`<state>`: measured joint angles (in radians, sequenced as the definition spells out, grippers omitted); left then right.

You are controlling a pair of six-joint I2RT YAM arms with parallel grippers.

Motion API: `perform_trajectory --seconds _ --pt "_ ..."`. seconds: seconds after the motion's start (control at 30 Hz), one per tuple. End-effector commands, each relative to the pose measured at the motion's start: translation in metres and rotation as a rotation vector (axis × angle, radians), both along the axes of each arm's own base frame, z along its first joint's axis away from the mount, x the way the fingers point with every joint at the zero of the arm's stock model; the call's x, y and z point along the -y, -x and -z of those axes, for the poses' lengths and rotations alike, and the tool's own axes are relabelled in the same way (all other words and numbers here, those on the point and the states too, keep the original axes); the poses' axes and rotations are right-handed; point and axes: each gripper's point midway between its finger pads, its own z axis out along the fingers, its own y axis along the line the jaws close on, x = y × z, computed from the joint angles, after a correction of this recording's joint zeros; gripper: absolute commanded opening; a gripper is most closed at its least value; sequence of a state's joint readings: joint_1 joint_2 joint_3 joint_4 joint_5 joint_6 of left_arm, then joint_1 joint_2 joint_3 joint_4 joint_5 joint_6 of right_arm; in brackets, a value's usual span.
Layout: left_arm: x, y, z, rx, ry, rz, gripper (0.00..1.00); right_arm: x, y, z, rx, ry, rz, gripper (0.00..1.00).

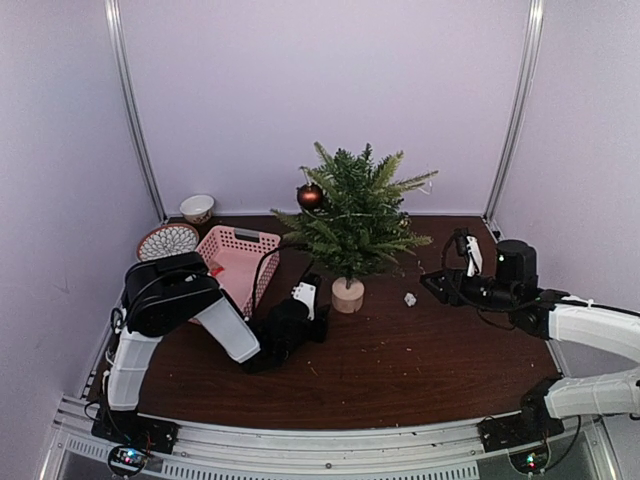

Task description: Decorate the small christmas tree

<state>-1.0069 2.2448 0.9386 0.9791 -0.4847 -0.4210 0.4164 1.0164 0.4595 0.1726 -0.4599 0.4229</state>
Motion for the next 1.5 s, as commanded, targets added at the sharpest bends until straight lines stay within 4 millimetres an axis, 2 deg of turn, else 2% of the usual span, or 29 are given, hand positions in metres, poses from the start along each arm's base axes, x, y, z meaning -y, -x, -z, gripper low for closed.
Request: perform_trajectory --seconds 0.0,0.13,0.33,0.53,0.7,0.83,0.97,1.07,1.3,1.47 --pt "0.005 0.006 -0.028 0.046 0.082 0.059 0.32 -0.023 -0.005 -0.043 0.123 -0.068 -0.114 0.49" --pt "-0.001 0.013 -0.039 0.054 0.128 0.072 0.34 -0.026 -0.001 -0.061 0.178 -0.08 -0.144 0.49" --pt "0.002 0.024 -0.054 0.06 0.16 0.143 0.39 -0.015 -0.004 -0.09 0.237 -0.095 -0.117 0.5" --pt "0.005 0.029 -0.059 0.069 0.157 0.173 0.42 -0.002 -0.032 -0.119 0.267 -0.117 -0.07 0.55" --pt "0.007 0.032 -0.059 0.073 0.152 0.187 0.43 0.013 -0.066 -0.125 0.241 -0.14 0.007 0.51" --pt "0.009 0.033 -0.06 0.079 0.145 0.193 0.44 0.006 -0.083 -0.132 0.231 -0.167 -0.016 0.5" --pt "0.009 0.034 -0.059 0.082 0.143 0.191 0.45 -0.005 -0.085 -0.143 0.239 -0.209 -0.082 0.55" --pt "0.008 0.033 -0.06 0.085 0.145 0.186 0.45 -0.003 -0.081 -0.144 0.248 -0.213 -0.081 0.54" --pt "0.008 0.03 -0.061 0.089 0.139 0.172 0.45 -0.001 -0.06 -0.126 0.197 -0.201 -0.091 0.42" --pt "0.01 0.03 -0.065 0.091 0.153 0.178 0.45 -0.003 -0.053 -0.113 0.167 -0.197 -0.102 0.43"
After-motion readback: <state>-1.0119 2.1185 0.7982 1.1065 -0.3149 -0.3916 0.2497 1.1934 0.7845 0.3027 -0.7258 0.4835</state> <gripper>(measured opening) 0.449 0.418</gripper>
